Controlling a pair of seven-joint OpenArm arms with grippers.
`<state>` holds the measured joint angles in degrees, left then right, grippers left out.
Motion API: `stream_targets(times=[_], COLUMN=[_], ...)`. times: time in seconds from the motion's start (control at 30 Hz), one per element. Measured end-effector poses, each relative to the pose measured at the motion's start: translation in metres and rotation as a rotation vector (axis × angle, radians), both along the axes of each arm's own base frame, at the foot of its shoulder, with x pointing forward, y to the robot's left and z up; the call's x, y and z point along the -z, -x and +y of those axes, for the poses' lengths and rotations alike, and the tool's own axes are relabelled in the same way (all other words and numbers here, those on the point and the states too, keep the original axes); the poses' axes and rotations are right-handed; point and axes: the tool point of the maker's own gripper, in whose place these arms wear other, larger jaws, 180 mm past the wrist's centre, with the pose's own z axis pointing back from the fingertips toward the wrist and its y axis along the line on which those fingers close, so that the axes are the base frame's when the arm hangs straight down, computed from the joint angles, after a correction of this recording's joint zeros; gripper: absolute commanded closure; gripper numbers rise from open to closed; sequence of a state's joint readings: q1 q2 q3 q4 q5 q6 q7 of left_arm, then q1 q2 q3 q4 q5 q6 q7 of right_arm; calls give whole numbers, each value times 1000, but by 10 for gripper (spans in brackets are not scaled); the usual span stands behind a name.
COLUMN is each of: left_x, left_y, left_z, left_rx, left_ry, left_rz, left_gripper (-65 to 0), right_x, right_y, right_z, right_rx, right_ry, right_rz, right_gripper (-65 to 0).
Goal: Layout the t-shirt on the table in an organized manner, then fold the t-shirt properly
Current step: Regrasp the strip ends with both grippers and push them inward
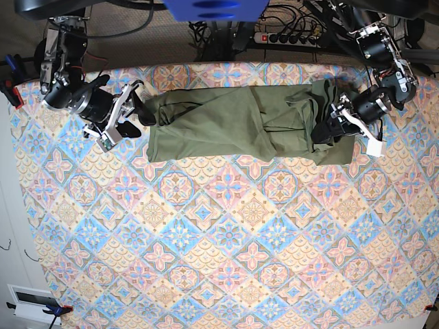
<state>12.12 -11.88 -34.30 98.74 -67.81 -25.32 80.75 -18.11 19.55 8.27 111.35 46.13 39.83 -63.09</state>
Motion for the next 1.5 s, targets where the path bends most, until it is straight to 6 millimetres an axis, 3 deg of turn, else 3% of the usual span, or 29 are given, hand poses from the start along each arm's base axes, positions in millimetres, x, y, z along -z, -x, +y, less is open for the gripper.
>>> stream_targets(times=[0.17, 0.37, 0.43, 0.5, 0.57, 0.63, 0.77, 0.93, 1.07, 1.27, 1.4, 1.5], left_x=[7, 30, 47, 59, 52, 45, 21, 3, 4, -3, -10, -3], left_y=[1, 4, 1, -2, -9, -12, -13, -7, -4, -3, 0, 8], left_z=[21, 25, 13, -17, -49, -68, -89, -93, -70, 20, 54, 67], left_rx=[-1, -15, -17, 36, 89, 128, 187, 219, 191, 3, -65, -99], left_ry=[-113, -177, -128, -66, -3, 41, 87, 121, 89, -50, -107, -143], left_rz=[37, 110, 153, 184, 152, 126, 51, 3, 9, 2, -3, 29], left_gripper=[-277, -277, -277, -277, -276, -276, -276, -276, -276, -276, -276, -276], right_x=[0, 0, 0, 0, 0, 0, 0, 0, 1, 7, 10, 7], right_y=[0, 0, -1, 0, 0, 0, 0, 1, 1, 7, 13, -13], right_z=[0, 0, 0, 0, 0, 0, 0, 0, 0, 9, 27, 32], right_rx=[0, 0, 0, 0, 0, 0, 0, 0, -1, -38, -80, -44], right_ry=[-1, -1, -1, -2, -1, 0, -2, -1, -1, 9, -20, -50], right_rz=[0, 0, -2, -1, 0, 0, 0, 1, 2, 32, 50, 24], right_gripper=[-275, -275, -275, -275, -275, -275, -275, -275, -276, -280, -285, -294])
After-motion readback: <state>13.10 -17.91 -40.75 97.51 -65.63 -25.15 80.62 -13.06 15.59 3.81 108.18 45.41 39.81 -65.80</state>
